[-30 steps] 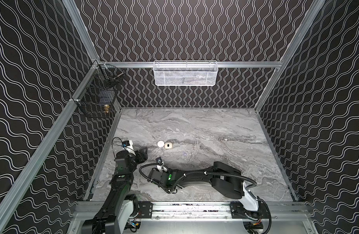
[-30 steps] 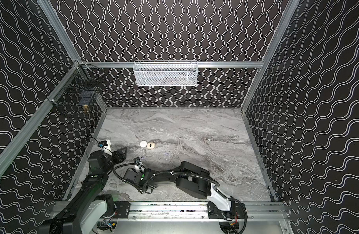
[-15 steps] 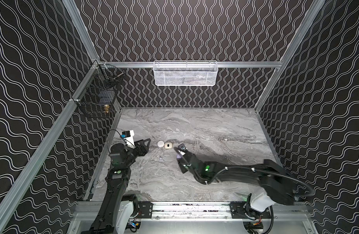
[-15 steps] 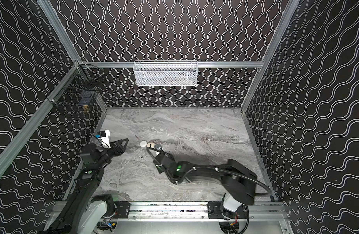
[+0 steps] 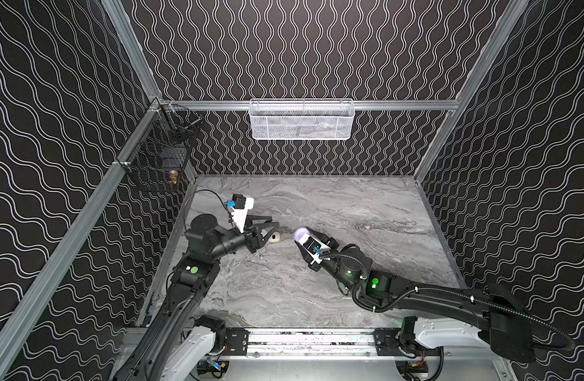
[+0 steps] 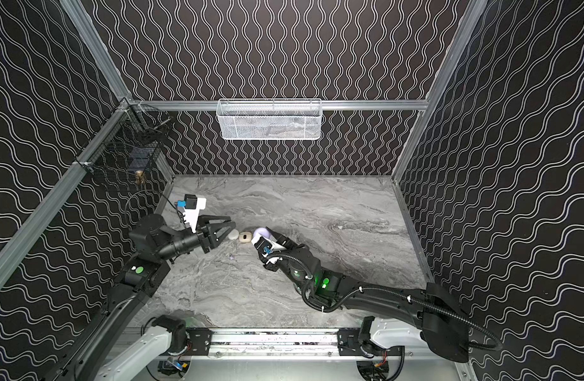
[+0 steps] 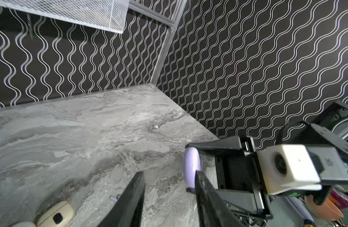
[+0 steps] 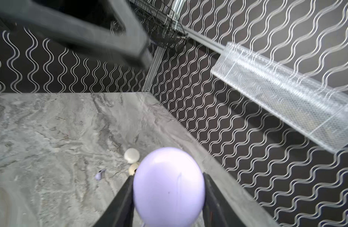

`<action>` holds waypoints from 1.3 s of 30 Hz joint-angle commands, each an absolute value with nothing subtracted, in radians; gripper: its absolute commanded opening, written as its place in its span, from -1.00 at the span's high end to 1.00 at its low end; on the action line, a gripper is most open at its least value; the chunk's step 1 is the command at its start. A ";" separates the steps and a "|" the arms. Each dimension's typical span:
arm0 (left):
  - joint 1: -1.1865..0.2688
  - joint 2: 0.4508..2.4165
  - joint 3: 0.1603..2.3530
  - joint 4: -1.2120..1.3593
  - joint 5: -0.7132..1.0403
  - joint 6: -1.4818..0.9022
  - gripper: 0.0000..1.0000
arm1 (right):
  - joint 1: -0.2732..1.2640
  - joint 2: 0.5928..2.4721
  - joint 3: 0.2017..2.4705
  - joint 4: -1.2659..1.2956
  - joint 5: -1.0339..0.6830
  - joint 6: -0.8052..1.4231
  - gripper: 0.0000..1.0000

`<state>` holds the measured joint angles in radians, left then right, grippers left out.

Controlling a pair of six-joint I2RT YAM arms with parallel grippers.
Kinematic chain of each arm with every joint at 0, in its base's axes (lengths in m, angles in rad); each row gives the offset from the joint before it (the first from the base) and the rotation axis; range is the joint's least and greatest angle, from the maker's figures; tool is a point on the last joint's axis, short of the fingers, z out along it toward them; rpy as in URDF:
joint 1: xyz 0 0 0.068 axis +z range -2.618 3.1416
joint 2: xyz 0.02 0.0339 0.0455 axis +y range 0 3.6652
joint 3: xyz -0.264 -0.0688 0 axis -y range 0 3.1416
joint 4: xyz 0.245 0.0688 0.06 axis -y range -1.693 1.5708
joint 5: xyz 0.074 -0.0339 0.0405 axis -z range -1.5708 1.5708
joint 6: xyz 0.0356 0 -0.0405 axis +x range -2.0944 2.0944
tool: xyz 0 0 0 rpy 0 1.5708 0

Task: Insert the wireless bluetooth earbuds into the charging case
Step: 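Lift the lavender case toward the left gripper while the left gripper reaches for it, then close the left gripper on the lavender case held by the right gripper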

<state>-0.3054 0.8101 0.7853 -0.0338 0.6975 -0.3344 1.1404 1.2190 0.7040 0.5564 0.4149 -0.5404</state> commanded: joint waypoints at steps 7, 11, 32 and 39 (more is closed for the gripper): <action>-0.463 0.817 0.793 -0.115 0.669 -0.266 0.07 | 1.267 1.197 0.679 0.712 0.523 -0.799 0.60; -0.496 0.807 0.800 -0.126 0.675 -0.267 0.03 | 1.300 1.219 0.678 0.773 0.570 -0.852 0.61; -0.581 0.860 0.823 -0.145 0.682 -0.252 0.38 | 1.300 1.248 0.724 0.826 0.568 -0.905 0.64; -0.594 0.876 0.828 -0.149 0.680 -0.244 0.50 | 1.300 1.251 0.729 0.821 0.549 -0.893 0.63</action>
<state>-0.5827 0.8661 0.8230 -0.1284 0.6239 -0.2771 1.2976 1.2469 0.7113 0.7357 0.5976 -0.9081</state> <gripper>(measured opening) 0.267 0.490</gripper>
